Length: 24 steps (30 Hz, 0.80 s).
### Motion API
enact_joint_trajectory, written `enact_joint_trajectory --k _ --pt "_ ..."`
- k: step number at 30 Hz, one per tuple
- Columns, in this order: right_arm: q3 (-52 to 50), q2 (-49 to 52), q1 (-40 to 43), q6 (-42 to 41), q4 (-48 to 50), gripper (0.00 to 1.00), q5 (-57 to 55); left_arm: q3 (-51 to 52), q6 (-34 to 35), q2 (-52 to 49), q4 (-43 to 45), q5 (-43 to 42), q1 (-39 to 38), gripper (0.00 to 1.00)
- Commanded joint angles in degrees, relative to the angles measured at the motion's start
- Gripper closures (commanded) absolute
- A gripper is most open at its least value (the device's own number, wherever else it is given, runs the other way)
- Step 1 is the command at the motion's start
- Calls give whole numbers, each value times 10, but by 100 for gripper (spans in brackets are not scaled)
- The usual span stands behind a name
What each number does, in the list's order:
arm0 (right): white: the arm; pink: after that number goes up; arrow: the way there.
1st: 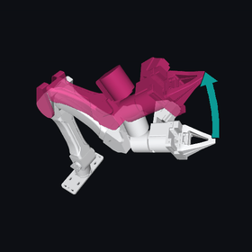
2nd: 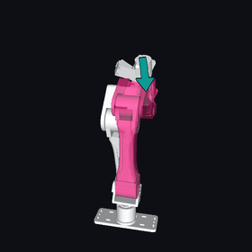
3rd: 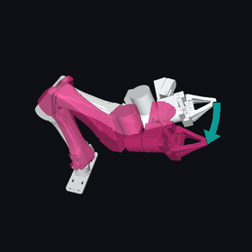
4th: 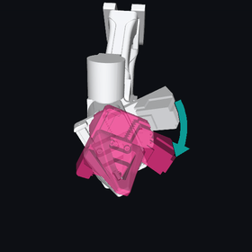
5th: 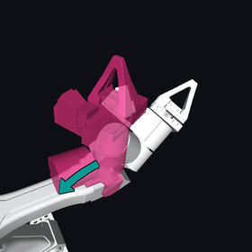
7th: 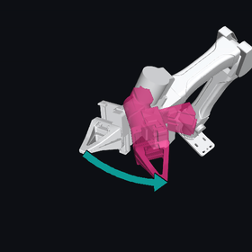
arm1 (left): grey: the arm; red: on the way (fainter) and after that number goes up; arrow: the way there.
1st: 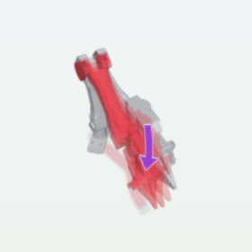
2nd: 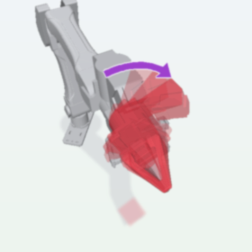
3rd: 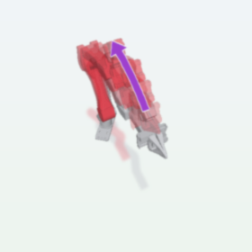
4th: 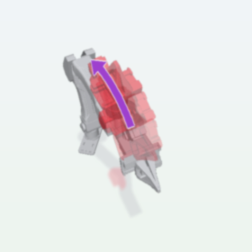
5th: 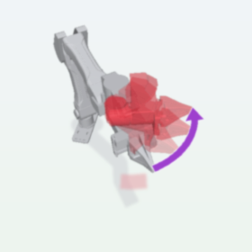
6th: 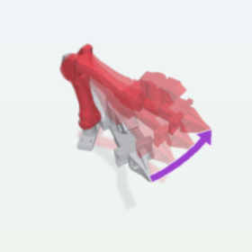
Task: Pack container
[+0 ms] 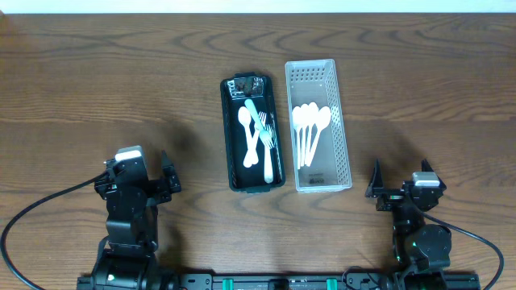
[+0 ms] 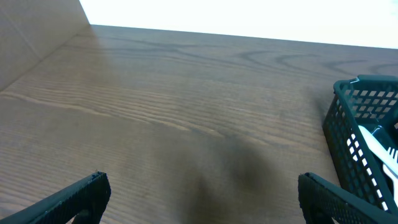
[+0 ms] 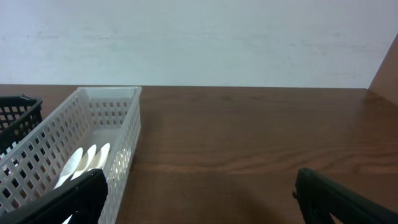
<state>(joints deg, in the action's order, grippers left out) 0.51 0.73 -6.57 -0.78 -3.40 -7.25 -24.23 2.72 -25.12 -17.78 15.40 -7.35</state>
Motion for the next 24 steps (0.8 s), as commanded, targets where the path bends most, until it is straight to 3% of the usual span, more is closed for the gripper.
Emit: enact_joint_trajectory --k 1,13,20,24 --pt "-2 -3 3 8 -2 1 6 -1 -8 0 1 3 -1 2" --pt "-2 -3 3 8 -2 1 6 -1 -25 6 -6 18 -1 2" --pt "-2 -3 3 8 -2 1 6 0 -25 144 -200 -123 -1 2" --pt "-2 -3 3 8 -2 1 6 28 -37 214 -205 -126 -1 2"
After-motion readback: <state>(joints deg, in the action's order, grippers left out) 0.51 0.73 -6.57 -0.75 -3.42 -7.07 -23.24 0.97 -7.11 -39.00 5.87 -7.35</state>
